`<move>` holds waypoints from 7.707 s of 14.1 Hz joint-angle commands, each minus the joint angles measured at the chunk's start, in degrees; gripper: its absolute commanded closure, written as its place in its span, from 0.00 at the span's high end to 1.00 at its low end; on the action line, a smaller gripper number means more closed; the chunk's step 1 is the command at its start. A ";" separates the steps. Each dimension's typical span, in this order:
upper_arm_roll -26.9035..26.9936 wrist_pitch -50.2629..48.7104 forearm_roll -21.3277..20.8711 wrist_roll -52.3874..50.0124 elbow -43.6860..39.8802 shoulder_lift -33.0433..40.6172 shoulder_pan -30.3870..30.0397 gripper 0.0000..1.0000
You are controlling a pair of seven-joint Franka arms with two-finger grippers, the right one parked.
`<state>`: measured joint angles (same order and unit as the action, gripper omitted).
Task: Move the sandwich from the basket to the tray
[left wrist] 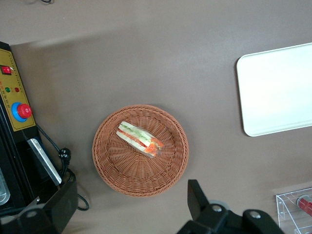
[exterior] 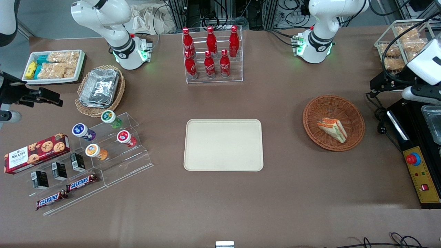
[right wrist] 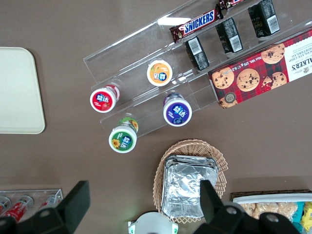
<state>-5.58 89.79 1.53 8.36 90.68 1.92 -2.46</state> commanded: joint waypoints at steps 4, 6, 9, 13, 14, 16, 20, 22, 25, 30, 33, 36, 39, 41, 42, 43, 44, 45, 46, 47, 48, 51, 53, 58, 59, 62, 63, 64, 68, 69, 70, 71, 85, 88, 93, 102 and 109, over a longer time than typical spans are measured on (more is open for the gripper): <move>0.84 -2.85 -1.17 -4.89 -1.30 -1.74 0.53 1.00; 0.75 -3.04 -0.65 -19.02 0.72 -1.65 0.53 1.00; 1.27 -0.33 -0.64 -29.87 9.93 0.71 -0.08 1.00; 1.45 18.79 -1.17 -37.79 30.13 6.07 -0.44 1.00; 1.54 23.98 -1.18 -39.71 34.52 6.43 -0.35 1.00; 1.45 31.21 -1.26 -49.00 38.25 4.78 -0.35 1.00; 1.45 37.01 -2.93 -58.42 39.05 -2.69 -0.35 1.00; 1.45 39.92 -2.85 -61.61 38.96 -5.77 -0.35 1.00; 1.45 43.35 -2.85 -63.98 39.05 -8.76 -0.27 1.00; 1.54 47.75 -2.93 -64.52 41.68 -10.53 -0.35 1.00; 1.54 51.09 -2.93 -64.43 43.53 -11.84 -0.27 0.98; 1.54 51.63 -2.76 -64.87 43.71 -11.94 -0.35 0.06; 1.45 50.14 -2.76 -64.96 42.92 -11.06 -0.35 0.00; 1.36 42.27 -3.02 -62.86 40.82 -7.65 -0.18 0.00; 1.28 36.31 -2.93 -60.06 38.55 -5.54 0.00 0.00; 1.27 31.03 -2.93 -57.17 35.48 -3.95 -0.09 0.00; 1.27 25.67 -2.93 -53.74 31.97 -2.72 -0.18 0.00; 1.27 20.22 -2.85 -49.53 27.93 -1.92 -0.18 0.00; 1.10 14.51 -2.32 -45.49 23.19 -1.74 0.17 0.00; 0.75 9.23 -1.88 -42.49 18.10 -2.00 0.78 0.00; -0.56 5.52 -1.79 -40.89 13.69 -2.18 1.57 0.00; -6.61 2.67 -1.62 -38.69 4.62 -2.79 2.02 0.00; -11.97 3.37 0.48 -37.54 3.63 -3.67 2.02 0.00; -19.81 19.67 4.63 -36.57 9.14 -9.73 5.08 0.00; -19.82 24.51 4.54 -37.18 11.26 -11.48 6.92 0.00; -19.82 34.99 2.18 -38.68 12.77 -19.81 10.98 0.00; -19.82 37.28 0.60 -39.98 12.68 -22.80 12.03 0.00; -19.82 39.65 -0.90 -42.17 12.77 -25.01 13.00 0.00; -19.64 46.25 -10.47 -48.16 12.68 -32.40 14.32 0.00; -19.64 46.53 -11.97 -49.22 12.77 -33.11 14.41 0.00; -19.73 46.53 -12.94 -49.92 12.77 -33.55 14.50 0.00; -19.64 46.62 -13.39 -50.10 12.77 -34.08 14.50 0.00; -19.64 30.40 -16.29 -54.77 3.75 -30.93 14.06 1.00; -19.82 19.31 -16.20 -54.94 -2.95 -28.64 13.89 1.00; -15.98 10.94 -9.28 -44.61 -2.52 -16.36 9.84 1.00; 6.79 4.61 -2.05 -5.14 0.55 -6.22 9.93 1.00; 12.70 4.69 -1.97 1.58 -1.73 -9.47 8.44 1.00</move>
